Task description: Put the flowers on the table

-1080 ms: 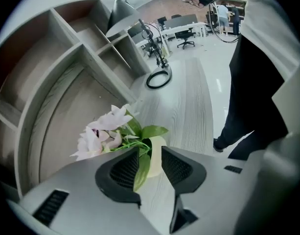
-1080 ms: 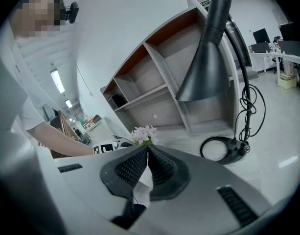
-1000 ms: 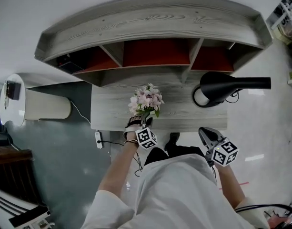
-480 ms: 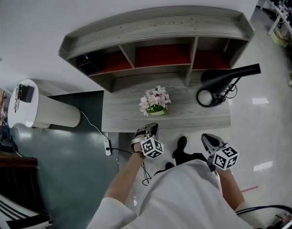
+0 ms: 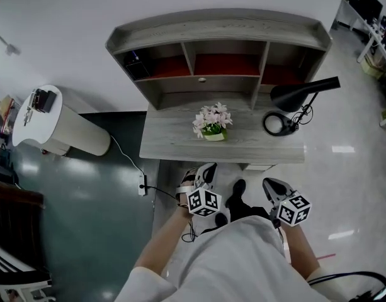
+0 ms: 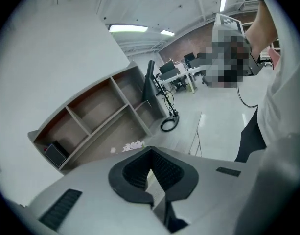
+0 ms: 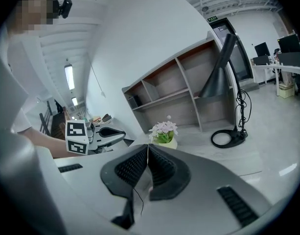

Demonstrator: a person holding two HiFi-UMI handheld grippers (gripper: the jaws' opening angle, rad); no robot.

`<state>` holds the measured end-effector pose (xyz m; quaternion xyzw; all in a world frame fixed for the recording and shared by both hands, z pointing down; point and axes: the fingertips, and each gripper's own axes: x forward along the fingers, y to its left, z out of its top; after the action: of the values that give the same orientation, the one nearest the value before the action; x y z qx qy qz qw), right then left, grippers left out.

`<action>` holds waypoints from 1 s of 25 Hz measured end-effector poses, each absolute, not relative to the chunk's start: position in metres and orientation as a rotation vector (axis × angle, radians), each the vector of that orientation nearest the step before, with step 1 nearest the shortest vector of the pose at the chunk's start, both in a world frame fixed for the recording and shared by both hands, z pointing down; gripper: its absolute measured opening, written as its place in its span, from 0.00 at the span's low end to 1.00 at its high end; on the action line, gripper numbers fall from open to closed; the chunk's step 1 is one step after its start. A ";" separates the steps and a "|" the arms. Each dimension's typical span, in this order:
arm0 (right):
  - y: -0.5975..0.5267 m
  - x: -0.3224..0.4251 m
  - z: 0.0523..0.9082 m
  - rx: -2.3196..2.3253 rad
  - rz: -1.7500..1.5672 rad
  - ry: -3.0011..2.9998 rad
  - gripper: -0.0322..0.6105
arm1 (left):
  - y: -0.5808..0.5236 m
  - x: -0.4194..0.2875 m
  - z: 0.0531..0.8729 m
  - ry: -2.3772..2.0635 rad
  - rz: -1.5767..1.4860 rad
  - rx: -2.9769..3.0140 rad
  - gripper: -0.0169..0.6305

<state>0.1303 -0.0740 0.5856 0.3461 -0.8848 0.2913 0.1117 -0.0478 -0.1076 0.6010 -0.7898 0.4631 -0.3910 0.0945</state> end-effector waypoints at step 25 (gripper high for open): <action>-0.014 0.112 0.526 0.989 0.630 -2.688 0.08 | 0.016 -0.075 0.503 1.755 -0.425 -2.873 0.04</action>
<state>0.1117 -0.0143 0.5260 0.3355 -0.9115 0.2138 0.1044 -0.0753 0.0162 0.5034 -0.8400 0.5131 -0.1243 -0.1256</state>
